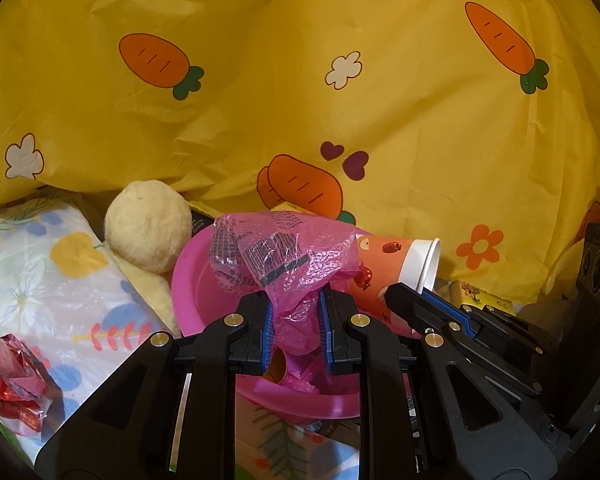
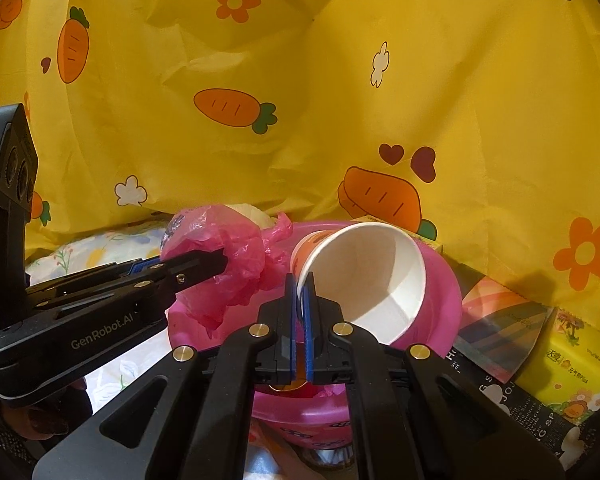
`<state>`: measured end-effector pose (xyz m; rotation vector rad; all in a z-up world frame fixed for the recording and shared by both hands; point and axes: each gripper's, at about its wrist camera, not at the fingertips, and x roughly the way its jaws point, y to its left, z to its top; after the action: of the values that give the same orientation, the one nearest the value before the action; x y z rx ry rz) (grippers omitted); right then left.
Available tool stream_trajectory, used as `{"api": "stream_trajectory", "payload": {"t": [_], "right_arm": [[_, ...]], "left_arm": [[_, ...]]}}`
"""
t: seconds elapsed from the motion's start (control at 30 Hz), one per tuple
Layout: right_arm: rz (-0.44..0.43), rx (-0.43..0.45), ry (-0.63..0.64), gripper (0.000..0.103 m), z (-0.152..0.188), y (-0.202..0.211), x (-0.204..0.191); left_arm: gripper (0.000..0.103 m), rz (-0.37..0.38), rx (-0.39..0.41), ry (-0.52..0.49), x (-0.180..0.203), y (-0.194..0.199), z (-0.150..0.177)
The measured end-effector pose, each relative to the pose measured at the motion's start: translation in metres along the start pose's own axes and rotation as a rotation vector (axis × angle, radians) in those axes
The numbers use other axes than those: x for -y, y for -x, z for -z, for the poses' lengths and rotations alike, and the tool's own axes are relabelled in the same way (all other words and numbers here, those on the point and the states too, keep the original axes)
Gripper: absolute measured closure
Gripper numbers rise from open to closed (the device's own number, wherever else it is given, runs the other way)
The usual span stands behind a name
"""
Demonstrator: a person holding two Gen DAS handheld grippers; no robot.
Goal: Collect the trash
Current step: 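Open both grippers to drop the bag and cup into the pink bucket, then move the right gripper to the black plastic bag and grasp it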
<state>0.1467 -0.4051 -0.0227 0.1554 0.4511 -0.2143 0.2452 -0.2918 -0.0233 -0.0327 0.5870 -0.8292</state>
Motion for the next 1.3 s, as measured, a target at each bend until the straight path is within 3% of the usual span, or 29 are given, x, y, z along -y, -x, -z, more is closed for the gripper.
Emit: {"api": "stream_trajectory", "payload": {"t": [0.17, 0.27, 0.3, 0.33, 0.4, 0.5, 0.63, 0.77, 0.93, 1.0, 1.07, 1.3], "right_arm": [[0.003, -0.004, -0.007, 0.099, 0.000, -0.003, 0.002], [0.001, -0.006, -0.013, 0.099, 0.001, -0.004, 0.003], [0.001, -0.007, -0.011, 0.099, 0.001, -0.004, 0.003], [0.001, -0.007, -0.010, 0.099, 0.000, -0.005, 0.003], [0.000, -0.010, -0.009, 0.099, 0.001, -0.005, 0.003], [0.001, -0.008, -0.012, 0.094, 0.001, -0.005, 0.003], [0.002, 0.003, -0.011, 0.077, 0.000, -0.001, 0.001], [0.002, 0.026, -0.010, 0.063, -0.001, 0.007, -0.003], [0.013, 0.069, 0.000, 0.030, 0.001, 0.025, -0.013], [0.019, 0.086, 0.002, 0.022, 0.003, 0.033, -0.017], [0.009, 0.093, -0.001, 0.018, 0.007, 0.041, -0.023], [-0.075, 0.092, 0.027, 0.017, 0.029, 0.066, -0.060]], "left_arm": [[0.082, 0.006, -0.007, 0.030, -0.005, -0.003, 0.000], [0.073, 0.001, -0.010, 0.031, -0.005, -0.004, 0.001], [0.064, -0.002, -0.007, 0.030, -0.005, -0.004, 0.002], [0.049, -0.004, -0.001, 0.032, -0.006, -0.002, 0.002], [0.036, -0.024, 0.027, 0.039, -0.009, 0.003, 0.002], [0.021, -0.056, 0.049, 0.060, -0.015, 0.012, 0.002], [0.008, -0.141, 0.090, 0.048, -0.019, 0.028, 0.003], [0.006, -0.231, 0.122, 0.031, -0.021, 0.049, 0.007], [0.006, -0.343, 0.165, 0.032, -0.029, 0.086, 0.022], [0.006, -0.385, 0.179, 0.043, -0.034, 0.102, 0.029], [0.006, -0.440, 0.181, 0.052, -0.038, 0.118, 0.035], [0.006, -0.575, 0.209, 0.090, -0.051, 0.182, 0.064]]}}
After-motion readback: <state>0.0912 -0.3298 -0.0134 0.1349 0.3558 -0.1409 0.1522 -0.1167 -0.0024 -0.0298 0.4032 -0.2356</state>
